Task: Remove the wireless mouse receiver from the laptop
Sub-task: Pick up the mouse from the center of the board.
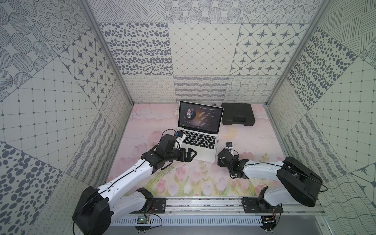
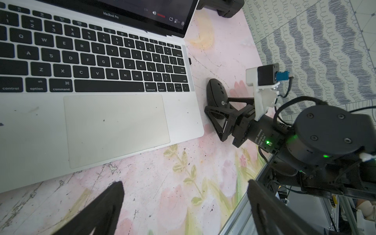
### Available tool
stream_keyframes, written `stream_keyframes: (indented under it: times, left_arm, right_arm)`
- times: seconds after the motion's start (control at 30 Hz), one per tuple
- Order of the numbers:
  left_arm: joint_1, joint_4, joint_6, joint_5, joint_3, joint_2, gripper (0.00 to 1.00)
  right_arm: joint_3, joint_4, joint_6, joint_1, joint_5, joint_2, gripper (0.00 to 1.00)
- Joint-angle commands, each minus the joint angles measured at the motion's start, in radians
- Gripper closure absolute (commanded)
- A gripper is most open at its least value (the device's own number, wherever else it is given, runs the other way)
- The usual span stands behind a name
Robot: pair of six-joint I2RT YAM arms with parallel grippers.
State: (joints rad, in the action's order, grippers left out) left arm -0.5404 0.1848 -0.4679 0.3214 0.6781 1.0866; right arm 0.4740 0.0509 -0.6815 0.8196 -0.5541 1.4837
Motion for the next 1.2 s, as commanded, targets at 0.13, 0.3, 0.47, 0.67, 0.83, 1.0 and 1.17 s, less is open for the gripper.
stream_keyframes:
  times: [0.13, 0.3, 0.47, 0.67, 0.83, 1.0, 1.17]
  left_arm:
    - [-0.004, -0.021, 0.002, 0.022, 0.005, 0.000, 0.00]
    - [-0.005, -0.029, 0.003, 0.015, 0.005, 0.013, 0.01]
    - [-0.004, -0.030, 0.007, 0.003, 0.017, 0.027, 0.01]
    - [-0.006, -0.157, 0.058, 0.007, -0.035, -0.012, 0.00]
    - [-0.007, -0.303, 0.148, 0.067, -0.084, -0.055, 0.01]
    - [-0.005, -0.411, 0.341, 0.183, -0.083, -0.073, 0.00]
    - [0.006, -0.339, 0.707, 0.383, -0.014, -0.040, 0.00]
  right_arm:
    - [0.010, -0.013, -0.055, 0.002, -0.033, 0.074, 0.27]
    - [-0.026, -0.025, -0.078, 0.002, -0.010, 0.026, 0.41]
    - [0.034, -0.164, -0.014, 0.000, 0.122, -0.125, 0.47]
    - [0.255, -0.464, 0.083, -0.069, 0.455, -0.332, 0.47]
    - [0.405, -0.565, 0.048, -0.252, 0.976, -0.328, 0.47]
    - [0.464, -0.445, -0.052, -0.303, 1.347, -0.247, 0.47]
    - [0.411, -0.129, -0.278, -0.324, 1.566, -0.213, 0.47]
